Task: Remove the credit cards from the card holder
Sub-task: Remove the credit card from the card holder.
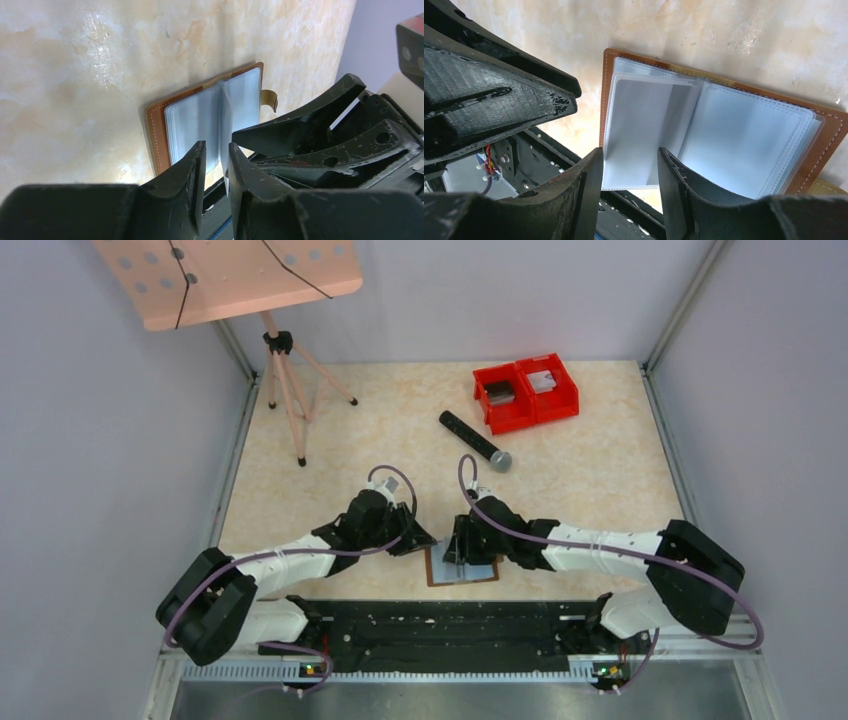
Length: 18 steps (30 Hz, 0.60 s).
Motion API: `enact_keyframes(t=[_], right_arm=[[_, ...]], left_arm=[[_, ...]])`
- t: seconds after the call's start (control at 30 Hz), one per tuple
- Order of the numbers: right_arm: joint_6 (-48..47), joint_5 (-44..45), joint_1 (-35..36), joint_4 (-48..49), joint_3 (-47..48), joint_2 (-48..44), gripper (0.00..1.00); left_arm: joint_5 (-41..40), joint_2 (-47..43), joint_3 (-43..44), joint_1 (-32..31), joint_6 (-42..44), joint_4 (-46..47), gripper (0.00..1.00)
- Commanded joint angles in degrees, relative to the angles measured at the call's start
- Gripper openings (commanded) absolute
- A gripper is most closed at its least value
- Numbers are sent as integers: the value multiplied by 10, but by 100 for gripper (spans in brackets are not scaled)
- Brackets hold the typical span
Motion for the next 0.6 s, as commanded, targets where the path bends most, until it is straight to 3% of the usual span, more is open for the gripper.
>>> enact_keyframes(t=[0.0, 0.57], right_arm=[[9, 22, 5, -2, -2, -29, 44], [15, 74, 6, -59, -30, -115, 43]], left_arm=[[-4, 12, 17, -6, 4, 17, 28], [8, 91, 74, -34, 17, 23, 22]])
